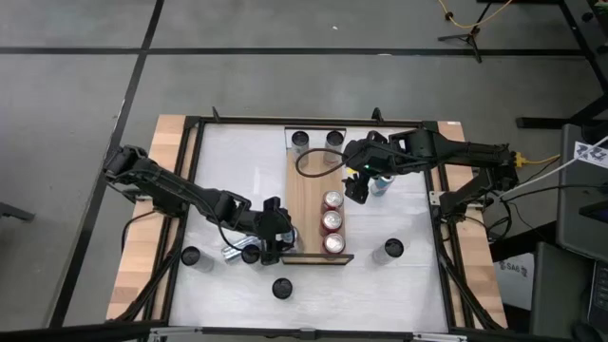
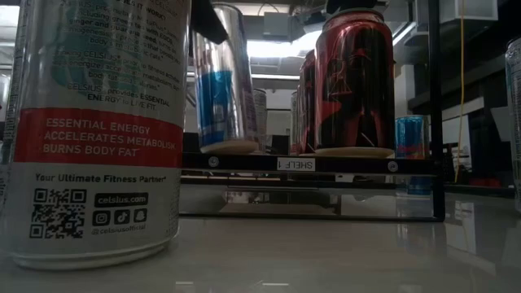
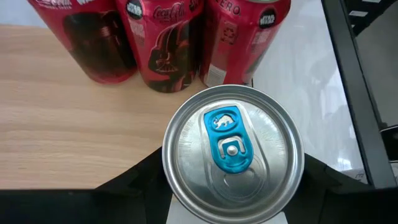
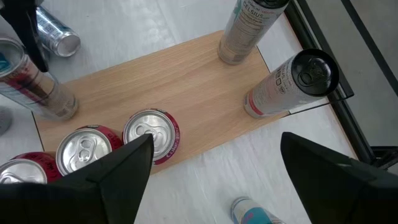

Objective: Place canned beverage on shelf
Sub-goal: Put the blue soda can on the shelf

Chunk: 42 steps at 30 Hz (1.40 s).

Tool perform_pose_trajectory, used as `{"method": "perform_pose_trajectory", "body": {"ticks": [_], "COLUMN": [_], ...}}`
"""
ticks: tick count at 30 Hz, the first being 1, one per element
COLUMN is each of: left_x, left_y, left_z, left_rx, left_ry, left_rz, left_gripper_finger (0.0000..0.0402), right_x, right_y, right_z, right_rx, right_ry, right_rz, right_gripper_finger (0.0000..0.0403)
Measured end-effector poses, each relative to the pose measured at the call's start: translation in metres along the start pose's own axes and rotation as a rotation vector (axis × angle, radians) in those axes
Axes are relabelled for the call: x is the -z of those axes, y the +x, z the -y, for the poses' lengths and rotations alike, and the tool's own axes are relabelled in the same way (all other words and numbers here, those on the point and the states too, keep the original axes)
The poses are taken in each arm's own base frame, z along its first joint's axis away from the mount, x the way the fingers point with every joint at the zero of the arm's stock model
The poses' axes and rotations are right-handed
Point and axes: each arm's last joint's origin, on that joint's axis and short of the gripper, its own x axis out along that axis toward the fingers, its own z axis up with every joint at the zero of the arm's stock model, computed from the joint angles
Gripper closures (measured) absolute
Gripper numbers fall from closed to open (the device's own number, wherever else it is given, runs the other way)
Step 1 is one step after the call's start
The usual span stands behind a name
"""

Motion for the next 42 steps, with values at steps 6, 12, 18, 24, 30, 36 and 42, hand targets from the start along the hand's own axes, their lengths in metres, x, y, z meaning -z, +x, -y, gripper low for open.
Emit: {"method": "perform_pose_trajectory", "body": {"ticks": [6, 12, 18, 24, 30, 36, 42], "left_x": [-0.0009, -0.0025, -0.0025, -0.0025, -0.0026, -0.0026, -0.0026], "left_y": [0.0013, 0.0015, 0.0015, 0.0016, 0.0016, 0.0016, 0.0016], "left_z": [0.001, 0.0019, 0.0019, 0.0015, 0.0014, 0.0014, 0.0014], "left_rx": [0.014, 0.025, 0.024, 0.023, 0.023, 0.022, 0.022], "left_ry": [-0.002, -0.006, -0.007, -0.034, -0.035, -0.035, -0.035], "left_rz": [0.006, 0.023, 0.022, 0.021, 0.021, 0.022, 0.022], "left_gripper_finger": [0.0187, 0.0177, 0.0163, 0.0161, 0.0161, 0.016, 0.016], "right_x": [0.0001, 0.0001, 0.0001, 0.0001, 0.0001, 0.0001, 0.0001], "right_y": [0.0, 0.0, 0.0, 0.0, 0.0, 0.0, 0.0], "right_z": [0.0, 0.0, 0.0001, 0.0, 0.0, 0.0001, 0.0001], "right_rx": [0.0, 0.0, 0.0, 0.0, 0.0, 0.0, 0.0], "right_ry": [-0.001, -0.001, -0.001, -0.001, -0.001, -0.001, -0.001], "right_rz": [-0.001, -0.001, -0.001, -0.001, -0.001, -0.001, -0.001], "right_gripper_finger": [0.0059, 0.0059, 0.0059, 0.0059, 0.0059, 0.0059, 0.0059]}}
